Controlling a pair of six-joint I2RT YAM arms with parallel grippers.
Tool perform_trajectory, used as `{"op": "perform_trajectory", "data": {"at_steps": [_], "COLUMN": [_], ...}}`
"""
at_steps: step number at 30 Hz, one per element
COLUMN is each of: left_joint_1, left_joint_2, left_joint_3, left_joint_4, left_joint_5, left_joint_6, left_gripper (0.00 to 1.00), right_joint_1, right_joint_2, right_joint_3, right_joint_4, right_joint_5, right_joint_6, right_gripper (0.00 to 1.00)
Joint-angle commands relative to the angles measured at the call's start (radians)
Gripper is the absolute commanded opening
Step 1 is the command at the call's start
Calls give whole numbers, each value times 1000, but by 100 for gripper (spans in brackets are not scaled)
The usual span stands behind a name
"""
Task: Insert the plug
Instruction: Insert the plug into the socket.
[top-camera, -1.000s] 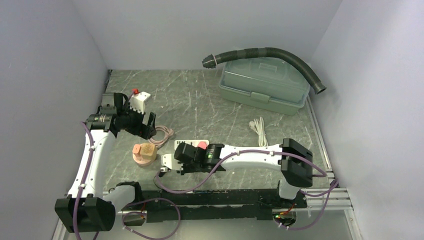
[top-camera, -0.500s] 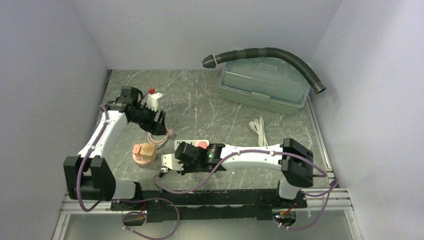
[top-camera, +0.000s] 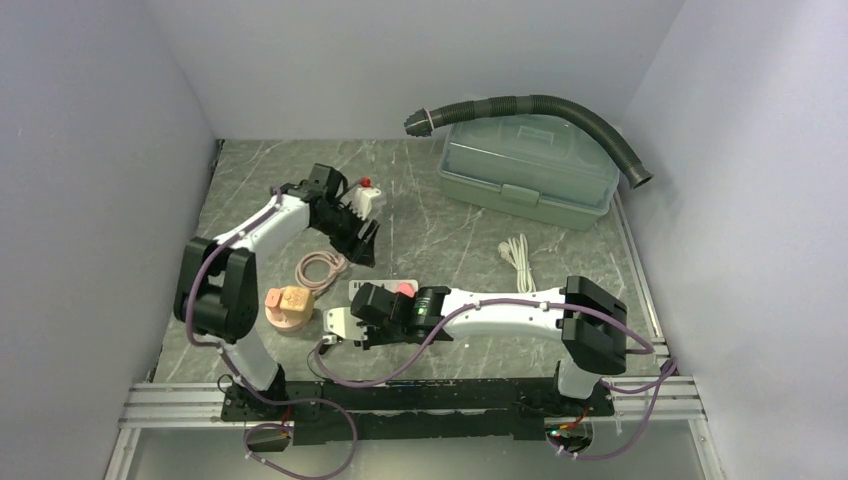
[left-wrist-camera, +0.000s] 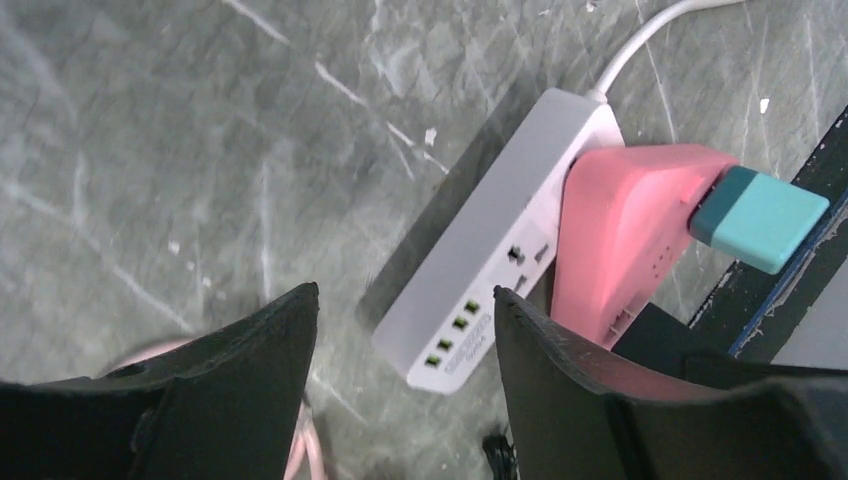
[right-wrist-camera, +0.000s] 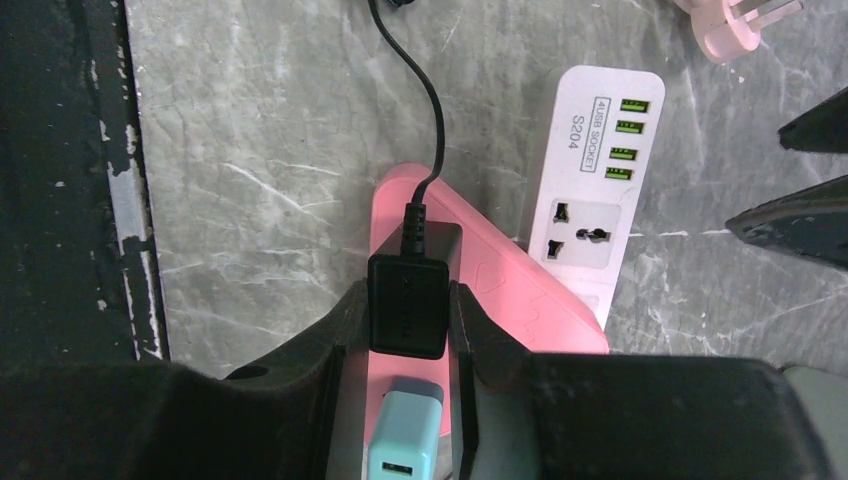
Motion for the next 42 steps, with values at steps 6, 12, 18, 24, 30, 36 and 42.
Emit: {"op": "perform_trajectory", "data": {"at_steps": [6,12,18,24,30,36,42], "left_joint_1": [-84,-116,-126,-128,-128,-96,-36], "left_joint_2": [111,116,105,89,40,-11,-74], "left_joint_3": [76,42,-4,-29,-13,40,142], "left_joint_4": [33,21,45,58,54,28,-33], "left_joint_5": [65,70,73,66,29,-10,-14], "left_joint_6": [56,91,90,89,69,62,47], "left_gripper": [56,48,44,43,56,76,99], "right_joint_1": [-10,-15,-15,-15,-17,-33,-38], "right_joint_2": [-13,-17,22,34,2,-18,-61], "right_joint_3": [-113,-148,-126,-130,-117,-72,-7], "right_joint_4": [37,64,30,17,60,112,110], "right_joint_5": [-61,-71,-91,-89,-60,-23,-19], "right_joint_6": [37,44,34,42,62,68,75], "right_gripper": [0,0,0,4,35,99,100]}}
